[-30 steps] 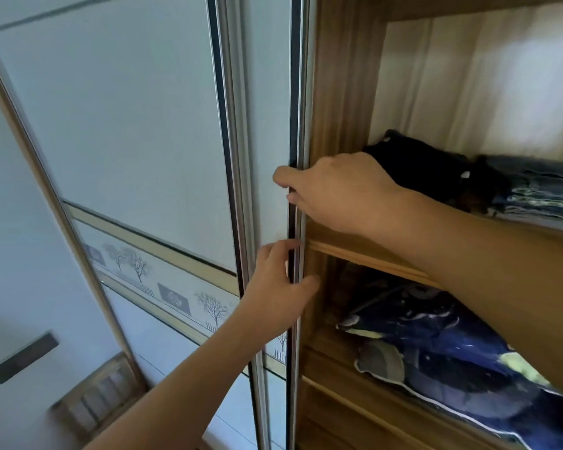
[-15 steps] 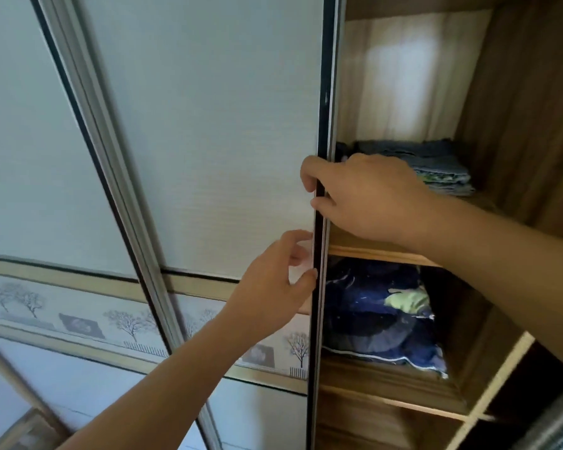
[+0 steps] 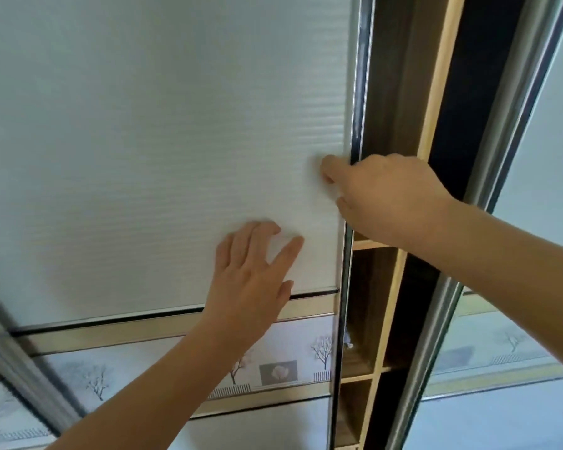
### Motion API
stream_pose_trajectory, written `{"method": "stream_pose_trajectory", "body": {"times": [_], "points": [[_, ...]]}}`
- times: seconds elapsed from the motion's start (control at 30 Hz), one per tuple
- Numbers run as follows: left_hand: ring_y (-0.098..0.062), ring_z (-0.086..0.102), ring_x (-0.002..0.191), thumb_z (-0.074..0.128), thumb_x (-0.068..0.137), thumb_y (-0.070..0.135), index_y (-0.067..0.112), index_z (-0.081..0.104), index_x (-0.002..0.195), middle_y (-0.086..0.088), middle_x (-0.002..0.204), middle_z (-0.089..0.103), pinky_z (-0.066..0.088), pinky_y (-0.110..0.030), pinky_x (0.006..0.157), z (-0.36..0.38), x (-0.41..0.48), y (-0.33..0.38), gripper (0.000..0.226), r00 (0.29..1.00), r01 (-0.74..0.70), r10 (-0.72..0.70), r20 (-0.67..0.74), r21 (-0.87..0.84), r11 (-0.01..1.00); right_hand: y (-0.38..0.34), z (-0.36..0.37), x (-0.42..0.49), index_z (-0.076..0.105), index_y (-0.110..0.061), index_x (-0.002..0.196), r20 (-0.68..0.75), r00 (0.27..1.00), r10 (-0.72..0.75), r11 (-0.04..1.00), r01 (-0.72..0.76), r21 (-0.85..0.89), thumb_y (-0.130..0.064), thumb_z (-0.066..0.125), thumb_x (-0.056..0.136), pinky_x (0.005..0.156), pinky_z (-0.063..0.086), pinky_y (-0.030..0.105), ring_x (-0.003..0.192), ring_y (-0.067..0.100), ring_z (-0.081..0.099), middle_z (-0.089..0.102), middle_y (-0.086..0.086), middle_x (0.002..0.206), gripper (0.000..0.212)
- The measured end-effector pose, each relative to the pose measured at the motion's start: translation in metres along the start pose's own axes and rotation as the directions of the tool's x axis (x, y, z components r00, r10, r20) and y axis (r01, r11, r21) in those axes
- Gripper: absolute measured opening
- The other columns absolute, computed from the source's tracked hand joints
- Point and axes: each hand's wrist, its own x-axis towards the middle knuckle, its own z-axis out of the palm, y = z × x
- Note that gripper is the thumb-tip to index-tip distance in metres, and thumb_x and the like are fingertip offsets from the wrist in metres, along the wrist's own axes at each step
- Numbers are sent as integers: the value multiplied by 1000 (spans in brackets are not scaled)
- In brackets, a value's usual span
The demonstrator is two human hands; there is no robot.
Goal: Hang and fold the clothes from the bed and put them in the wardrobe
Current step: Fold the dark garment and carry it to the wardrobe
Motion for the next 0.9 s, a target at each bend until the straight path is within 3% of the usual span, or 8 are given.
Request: {"method": "stream_pose_trajectory", "body": {"times": [0.07, 0.1, 0.17, 0.2, 0.27, 0.63, 0.9], "points": [[-41, 15, 151, 84, 67, 36, 28, 40, 153, -24, 161, 23, 12, -66, 118, 5, 5, -5, 96, 1000, -6, 9, -20, 141, 990, 9, 5, -5, 37, -20, 144, -206, 978, -17, 997, 0, -82, -28, 71, 88, 72, 51, 41, 94, 32, 59, 59, 13, 110, 66], [-39, 5, 154, 87, 65, 42, 32, 31, 156, -24, 165, 10, 3, -66, 119, 8, 8, -8, 107, 1000, -28, 29, 1, 173, 984, 13, 9, -5, 29, -21, 154, -252, 967, -27, 991, -7, -134, -35, 74, 83, 89, 48, 51, 118, 41, 51, 50, 22, 134, 85], [-35, -3, 154, 87, 60, 51, 35, 20, 159, -20, 166, -3, -3, -62, 120, 16, 14, -7, 120, 997, -77, 70, 41, 204, 976, 24, 15, -3, 3, -27, 161, -193, 979, -60, 978, 19, -208, -52, 76, 77, 115, 21, 65, 150, 47, 11, 11, 28, 163, 114], [-34, -5, 154, 86, 59, 52, 35, 18, 159, -19, 166, -5, -4, -61, 120, 18, 18, -3, 123, 996, -86, 77, 50, 209, 974, 29, 19, -3, -3, -28, 161, -165, 984, -67, 977, 31, -210, -55, 78, 74, 117, 12, 68, 152, 47, -2, -3, 27, 165, 122], [-34, -6, 154, 86, 59, 53, 36, 15, 159, -18, 166, -9, -4, -62, 120, 25, 24, 9, 124, 995, -91, 84, 45, 203, 975, 37, 26, -6, -8, -27, 161, -148, 988, -49, 981, 20, -192, -56, 81, 71, 118, 8, 68, 151, 49, -10, -12, 28, 164, 130], [-37, -5, 154, 78, 67, 59, 33, 3, 160, -20, 165, -13, -3, -64, 119, 45, 41, 36, 123, 988, -149, 151, 11, 252, 956, 60, 35, -23, -8, -22, 161, -116, 993, 18, 986, -36, -160, -37, 86, 73, 121, 12, 63, 149, 52, -11, -14, 33, 161, 130], [-37, -10, 153, 80, 73, 47, 31, 4, 161, -22, 165, -13, 1, -64, 120, 37, 45, 42, 117, 978, -203, 187, 90, 218, 955, 64, 32, -27, -7, -21, 161, -90, 994, 59, 986, -71, -148, -33, 86, 75, 121, 9, 64, 148, 53, -13, -16, 33, 161, 127]]}}
